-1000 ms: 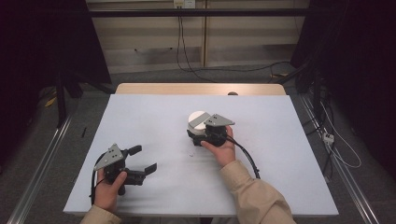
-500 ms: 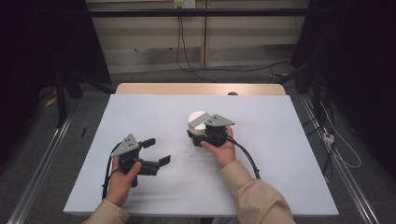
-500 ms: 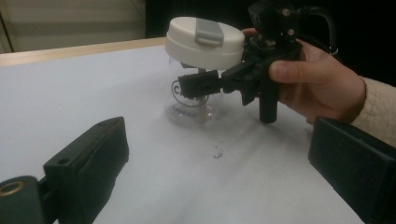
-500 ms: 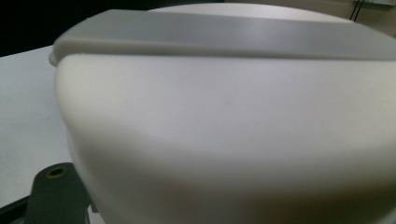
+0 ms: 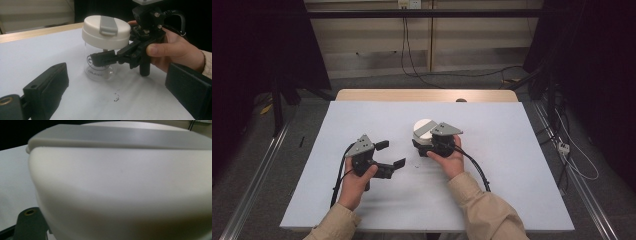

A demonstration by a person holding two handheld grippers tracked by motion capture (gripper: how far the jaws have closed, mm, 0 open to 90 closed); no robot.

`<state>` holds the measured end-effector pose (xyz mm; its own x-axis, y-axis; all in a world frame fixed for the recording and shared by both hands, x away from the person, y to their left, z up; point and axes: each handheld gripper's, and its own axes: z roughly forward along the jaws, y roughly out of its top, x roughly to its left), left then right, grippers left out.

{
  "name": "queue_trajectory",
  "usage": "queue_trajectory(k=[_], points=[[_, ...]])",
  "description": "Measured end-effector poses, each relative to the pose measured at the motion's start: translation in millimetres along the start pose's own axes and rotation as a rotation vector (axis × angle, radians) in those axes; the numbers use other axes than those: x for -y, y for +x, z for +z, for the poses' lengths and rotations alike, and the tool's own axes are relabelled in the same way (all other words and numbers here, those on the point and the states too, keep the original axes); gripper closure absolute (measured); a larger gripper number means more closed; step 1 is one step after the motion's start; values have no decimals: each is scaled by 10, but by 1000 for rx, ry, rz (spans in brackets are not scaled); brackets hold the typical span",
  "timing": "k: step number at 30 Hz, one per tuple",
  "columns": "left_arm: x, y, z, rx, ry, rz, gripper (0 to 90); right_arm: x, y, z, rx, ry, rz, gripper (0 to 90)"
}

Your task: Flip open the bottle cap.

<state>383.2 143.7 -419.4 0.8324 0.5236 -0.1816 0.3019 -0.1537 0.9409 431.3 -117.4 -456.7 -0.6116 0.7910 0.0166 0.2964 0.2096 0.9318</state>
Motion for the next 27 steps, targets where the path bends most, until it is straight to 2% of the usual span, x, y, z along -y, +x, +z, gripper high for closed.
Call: queue_trajectory(k=[3, 7, 10, 15, 20, 23, 27], points=[[-28, 18, 8, -12, 5, -1, 50, 2, -1, -1, -1, 1, 0, 184], [-61, 42, 15, -20, -1, -31, 80, 3, -1, -1, 1, 3, -2, 185], [-79, 47, 41, -30, 8, -26, 145, 5, 3, 1, 1, 3, -2, 185], [-120, 62, 90, -48, 19, -42, 281, 7, 2, 3, 2, 5, -2, 184], [-147, 80, 142, -71, 39, -43, 360, 9, 1, 6, 1, 7, -1, 185], [-165, 80, 169, -65, 57, -40, 421, 11, 4, 6, 3, 8, -2, 185], [-203, 58, 221, -67, 80, -15, 550, 17, 4, 10, 4, 12, -8, 184]])
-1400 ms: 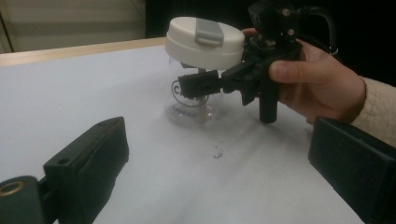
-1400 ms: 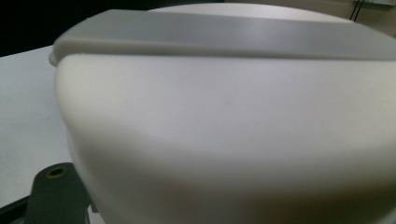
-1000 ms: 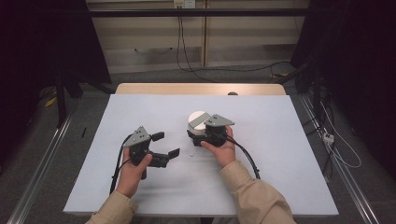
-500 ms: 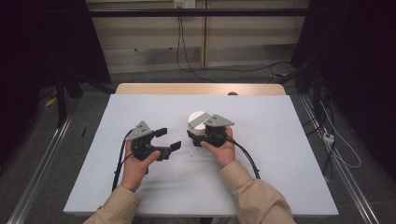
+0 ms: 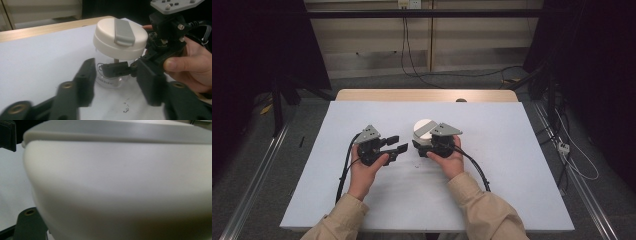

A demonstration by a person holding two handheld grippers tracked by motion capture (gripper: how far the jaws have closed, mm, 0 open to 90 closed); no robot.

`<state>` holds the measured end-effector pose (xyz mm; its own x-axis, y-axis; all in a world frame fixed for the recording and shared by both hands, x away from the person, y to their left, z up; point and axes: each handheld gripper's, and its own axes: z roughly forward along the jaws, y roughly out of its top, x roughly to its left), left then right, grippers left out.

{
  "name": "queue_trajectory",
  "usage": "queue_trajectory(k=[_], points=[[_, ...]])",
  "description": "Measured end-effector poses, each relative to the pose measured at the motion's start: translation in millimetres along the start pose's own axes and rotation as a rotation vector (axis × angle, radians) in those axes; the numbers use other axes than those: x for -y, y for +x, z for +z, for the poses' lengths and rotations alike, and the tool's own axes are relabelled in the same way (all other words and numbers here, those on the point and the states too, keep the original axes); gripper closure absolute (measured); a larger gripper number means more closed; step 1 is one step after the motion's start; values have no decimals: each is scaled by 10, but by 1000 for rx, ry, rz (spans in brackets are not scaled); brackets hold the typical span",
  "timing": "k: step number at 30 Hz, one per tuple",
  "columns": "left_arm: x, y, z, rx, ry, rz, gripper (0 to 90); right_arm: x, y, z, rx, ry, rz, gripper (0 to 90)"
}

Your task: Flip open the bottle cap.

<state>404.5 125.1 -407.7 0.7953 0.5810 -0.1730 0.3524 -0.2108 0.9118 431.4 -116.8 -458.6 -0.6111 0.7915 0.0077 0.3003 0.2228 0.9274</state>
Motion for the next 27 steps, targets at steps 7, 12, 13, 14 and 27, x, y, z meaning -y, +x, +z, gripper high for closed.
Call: queue_trajectory(k=[7, 12, 13, 14, 27], points=[[-58, -2, 77, 33, 44, -21, 755, 25, 5, 18, 4, 21, -1, 178], [-89, -13, 136, 48, 68, -20, 866, 22, 4, 17, 4, 22, 0, 176], [-94, -15, 145, 50, 69, -18, 872, 22, 4, 16, 4, 22, 1, 176], [-102, -19, 158, 47, 74, -17, 883, 21, 5, 15, 4, 22, 1, 176], [-168, -19, 262, 40, 98, -16, 900, 10, 7, -2, 1, 29, 5, 178]])
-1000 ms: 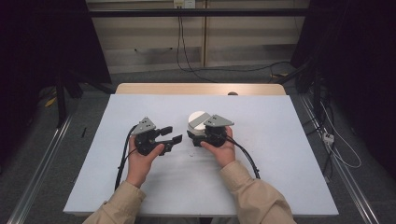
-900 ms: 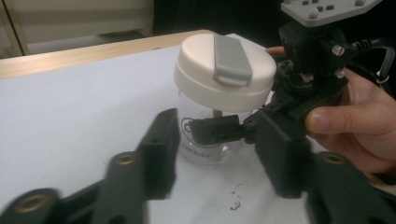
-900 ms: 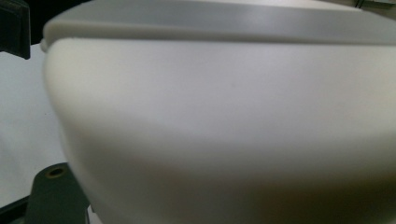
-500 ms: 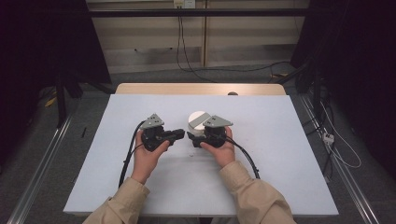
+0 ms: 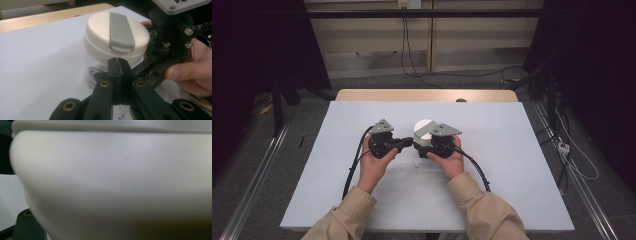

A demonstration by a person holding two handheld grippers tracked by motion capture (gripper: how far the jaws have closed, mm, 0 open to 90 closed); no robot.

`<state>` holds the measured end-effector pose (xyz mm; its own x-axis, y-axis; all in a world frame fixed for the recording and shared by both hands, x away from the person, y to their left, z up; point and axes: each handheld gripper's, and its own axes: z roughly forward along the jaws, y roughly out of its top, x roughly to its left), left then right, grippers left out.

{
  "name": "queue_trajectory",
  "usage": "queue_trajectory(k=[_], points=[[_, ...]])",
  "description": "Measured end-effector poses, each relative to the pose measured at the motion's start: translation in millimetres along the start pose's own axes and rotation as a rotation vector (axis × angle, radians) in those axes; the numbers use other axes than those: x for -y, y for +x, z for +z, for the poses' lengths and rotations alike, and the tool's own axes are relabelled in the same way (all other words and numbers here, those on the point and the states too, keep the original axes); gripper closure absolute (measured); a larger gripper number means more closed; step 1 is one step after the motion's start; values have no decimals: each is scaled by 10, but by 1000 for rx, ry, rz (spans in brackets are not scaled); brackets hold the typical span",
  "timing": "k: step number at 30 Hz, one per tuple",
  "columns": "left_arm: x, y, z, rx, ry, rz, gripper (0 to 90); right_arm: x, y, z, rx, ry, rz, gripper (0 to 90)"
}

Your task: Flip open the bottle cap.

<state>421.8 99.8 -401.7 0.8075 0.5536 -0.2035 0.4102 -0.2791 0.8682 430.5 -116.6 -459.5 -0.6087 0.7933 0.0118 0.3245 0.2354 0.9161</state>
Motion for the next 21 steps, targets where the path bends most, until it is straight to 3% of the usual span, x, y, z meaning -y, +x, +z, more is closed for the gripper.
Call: queue_trajectory(k=[21], points=[[-28, -10, 68, -8, 10, -7, 900, 4, -5, 5, 0, -2, -1, 183]])
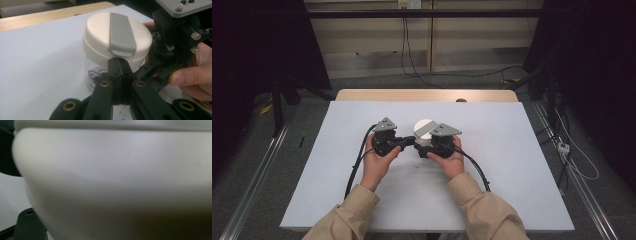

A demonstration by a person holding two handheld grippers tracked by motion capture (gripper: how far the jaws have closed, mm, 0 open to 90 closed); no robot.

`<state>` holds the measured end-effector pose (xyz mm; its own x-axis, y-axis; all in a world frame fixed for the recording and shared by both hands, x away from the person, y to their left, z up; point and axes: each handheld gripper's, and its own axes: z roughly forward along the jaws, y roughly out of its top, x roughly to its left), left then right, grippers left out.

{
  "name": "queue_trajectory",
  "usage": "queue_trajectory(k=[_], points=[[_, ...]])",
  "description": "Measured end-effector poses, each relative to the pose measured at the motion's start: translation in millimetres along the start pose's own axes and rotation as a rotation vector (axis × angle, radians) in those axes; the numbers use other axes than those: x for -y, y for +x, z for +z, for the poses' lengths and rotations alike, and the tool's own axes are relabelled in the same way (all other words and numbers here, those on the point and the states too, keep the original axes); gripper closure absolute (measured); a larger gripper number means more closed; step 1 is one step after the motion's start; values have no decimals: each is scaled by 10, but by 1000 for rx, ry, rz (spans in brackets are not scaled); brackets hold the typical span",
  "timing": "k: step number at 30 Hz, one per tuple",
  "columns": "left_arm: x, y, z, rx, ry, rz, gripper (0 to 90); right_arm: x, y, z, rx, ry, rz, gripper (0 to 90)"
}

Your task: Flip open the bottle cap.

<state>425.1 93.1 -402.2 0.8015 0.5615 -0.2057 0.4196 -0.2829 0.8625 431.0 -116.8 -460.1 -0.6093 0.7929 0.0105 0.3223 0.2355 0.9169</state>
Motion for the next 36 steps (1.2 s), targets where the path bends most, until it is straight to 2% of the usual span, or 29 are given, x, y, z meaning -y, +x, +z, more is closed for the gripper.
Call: queue_trajectory(k=[14, 23, 36], points=[[-40, -12, -17, 0, -12, -6, 900, 0, 3, 3, 1, 0, -5, 184], [-128, -35, -18, 9, -32, 1, 900, -1, 5, 3, 1, 1, -8, 183], [-282, -27, -4, -7, -24, 16, 900, 1, 1, 6, -1, -1, -10, 183]])
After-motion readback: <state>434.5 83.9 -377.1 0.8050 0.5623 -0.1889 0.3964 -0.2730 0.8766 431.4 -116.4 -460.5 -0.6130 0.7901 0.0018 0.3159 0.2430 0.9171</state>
